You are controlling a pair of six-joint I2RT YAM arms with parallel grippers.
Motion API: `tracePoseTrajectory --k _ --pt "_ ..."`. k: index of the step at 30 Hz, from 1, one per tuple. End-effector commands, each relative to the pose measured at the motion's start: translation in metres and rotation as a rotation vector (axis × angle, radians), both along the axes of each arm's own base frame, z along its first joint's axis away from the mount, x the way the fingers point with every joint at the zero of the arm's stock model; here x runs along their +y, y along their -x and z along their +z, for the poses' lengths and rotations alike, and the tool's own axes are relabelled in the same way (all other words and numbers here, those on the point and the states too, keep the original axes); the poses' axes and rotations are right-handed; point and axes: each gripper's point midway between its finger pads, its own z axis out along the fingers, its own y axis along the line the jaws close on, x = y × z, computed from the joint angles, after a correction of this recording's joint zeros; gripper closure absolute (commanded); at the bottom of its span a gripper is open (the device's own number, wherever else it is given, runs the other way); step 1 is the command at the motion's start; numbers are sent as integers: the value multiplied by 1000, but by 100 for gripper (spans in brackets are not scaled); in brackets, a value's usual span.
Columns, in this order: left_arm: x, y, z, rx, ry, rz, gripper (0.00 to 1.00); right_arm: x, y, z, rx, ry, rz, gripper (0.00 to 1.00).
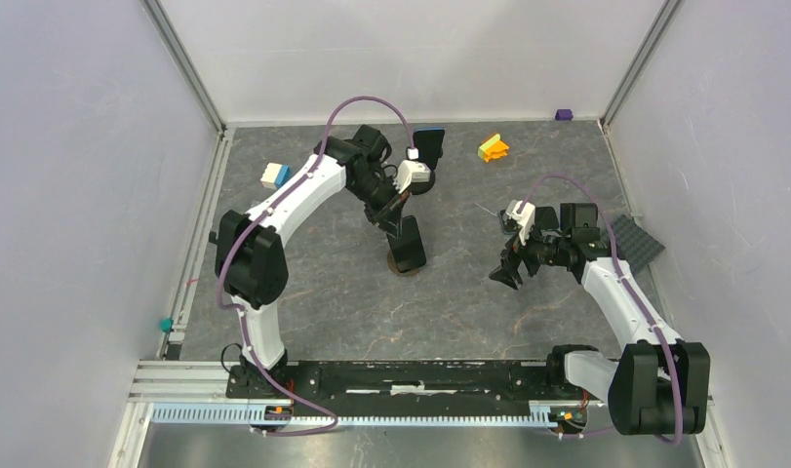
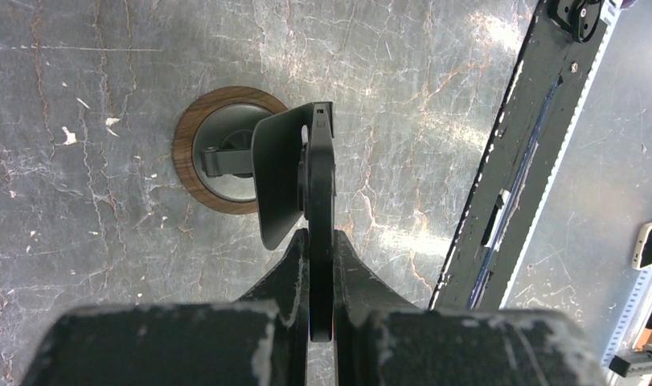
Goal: Place the phone on the phone stand
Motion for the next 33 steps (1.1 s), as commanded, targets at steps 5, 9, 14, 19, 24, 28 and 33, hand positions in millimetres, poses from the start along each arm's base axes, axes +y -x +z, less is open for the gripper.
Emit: tracePoseTrajectory --k 5,9,14,19,24,28,33 --pt "-9 -1 1 -25 34 -18 98 2 1 0 -9 -14 20 2" --pt "-10 -1 -1 -23 29 -20 94 2 1 0 -6 -12 20 2" --pt "-8 -2 1 -36 19 -13 73 2 1 0 -7 -12 21 2" --pt "-6 -8 3 -68 7 4 60 2 1 0 -6 -12 23 2" --pt "-5 -13 4 -94 -5 14 55 2 2 0 -6 -13 24 2" --pt "-8 -21 6 -123 -9 22 53 3 2 0 -2 -16 25 2" --pt "-11 -32 10 -165 -23 24 50 3 2 0 -2 -16 25 2"
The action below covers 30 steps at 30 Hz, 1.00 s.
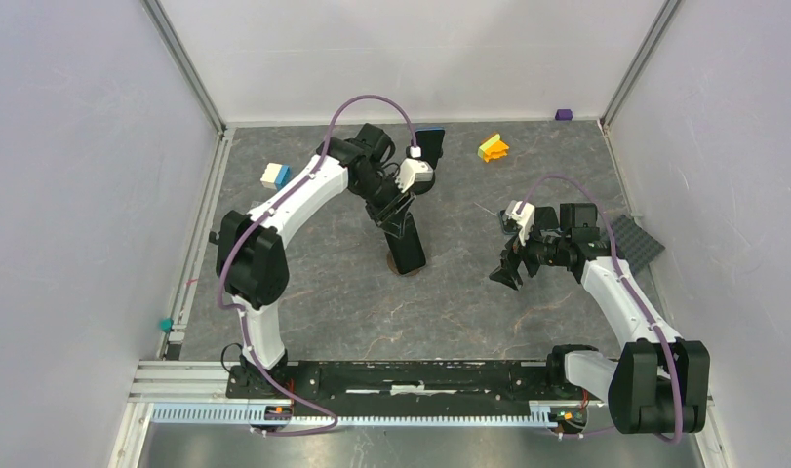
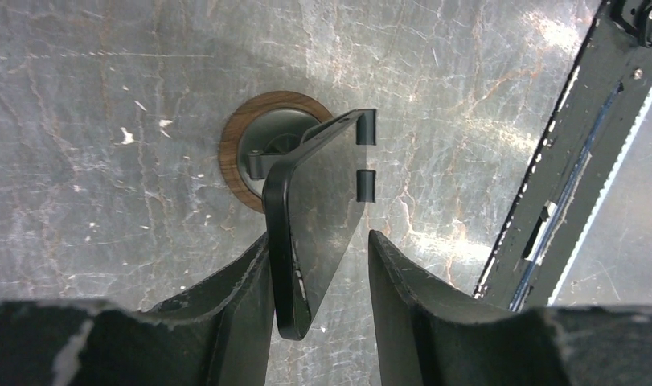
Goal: Place the phone on the phone stand
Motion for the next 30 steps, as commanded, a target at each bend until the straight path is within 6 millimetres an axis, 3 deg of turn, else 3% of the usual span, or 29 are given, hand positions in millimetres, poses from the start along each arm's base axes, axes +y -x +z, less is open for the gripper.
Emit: tracePoseTrajectory --k 1,12,20,25,30 --pt "-11 -19 18 -85 21 8 50 3 2 2 -9 -18 23 2" --pt "-14 -35 24 -147 4 15 45 2 3 1 -5 -14 29 2" --pt "-6 -46 56 -280 11 59 31 2 2 3 -19 -12 30 2" --pt "2 -40 84 -355 62 111 22 1 1 7 -42 -6 26 2" --pt "23 -21 94 -425 107 169 12 2 -5 12 -84 -2 10 3"
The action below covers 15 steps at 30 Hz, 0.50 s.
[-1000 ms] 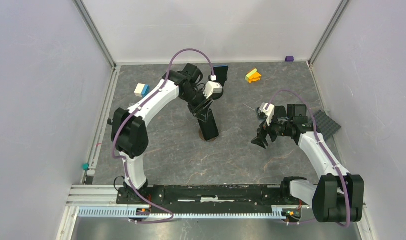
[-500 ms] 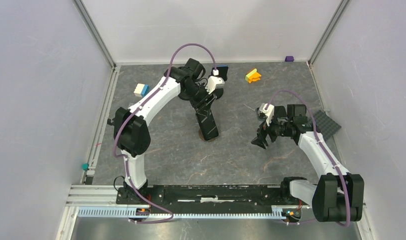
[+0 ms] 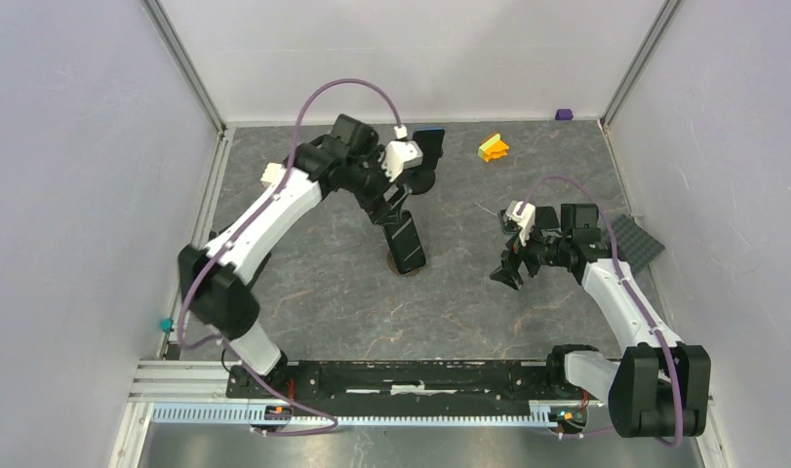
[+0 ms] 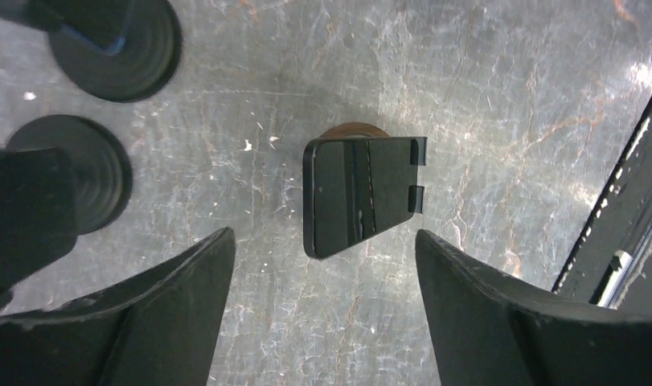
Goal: Place the phone on the phone stand
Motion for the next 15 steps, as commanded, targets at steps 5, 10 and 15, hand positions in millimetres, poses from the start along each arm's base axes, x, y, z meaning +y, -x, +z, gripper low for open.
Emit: tracePoseTrajectory --k 5,10,15 --pt "41 31 23 -224 118 98 0 23 -11 13 -118 3 38 2" --pt "71 45 11 -298 131 178 0 50 -22 8 -133 23 99 1" --pt "107 45 7 -275 91 298 0 84 -30 -15 -124 85 182 15"
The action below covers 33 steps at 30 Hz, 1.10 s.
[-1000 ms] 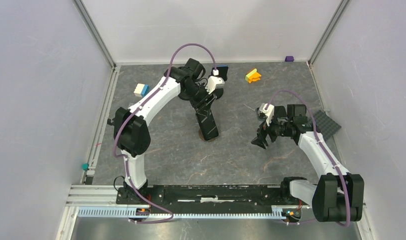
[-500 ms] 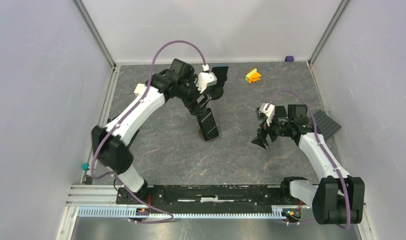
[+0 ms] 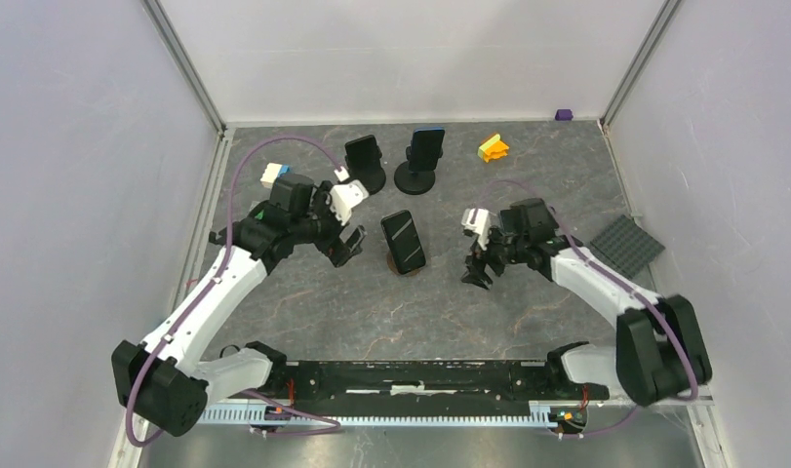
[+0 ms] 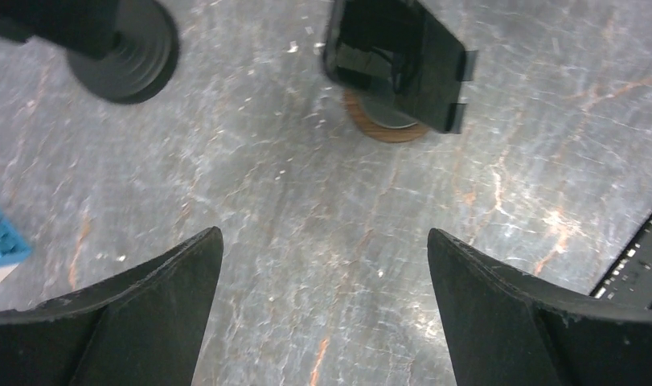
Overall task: Place the phone on the phone stand
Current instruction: Place the phone on the phone stand, then move the phone stand with the phone to the center of the board.
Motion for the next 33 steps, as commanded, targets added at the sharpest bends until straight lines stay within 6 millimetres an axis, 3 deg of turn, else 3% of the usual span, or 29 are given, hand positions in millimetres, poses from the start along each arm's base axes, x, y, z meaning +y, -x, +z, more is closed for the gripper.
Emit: tracePoseTrajectory --k 1,5,14,22,33 --pt "26 -19 20 -72 32 141 0 27 -26 -2 -84 45 35 17" --pt "43 -16 23 -87 34 191 0 47 -35 -14 -106 75 50 24" --pt "53 -12 30 -112 41 234 0 85 -44 -30 -134 31 58 45" --pt "61 -14 36 -134 12 260 0 104 -42 -34 -146 -6 84 59" --pt "64 -13 44 -152 6 270 0 123 -33 -36 -125 -19 110 67"
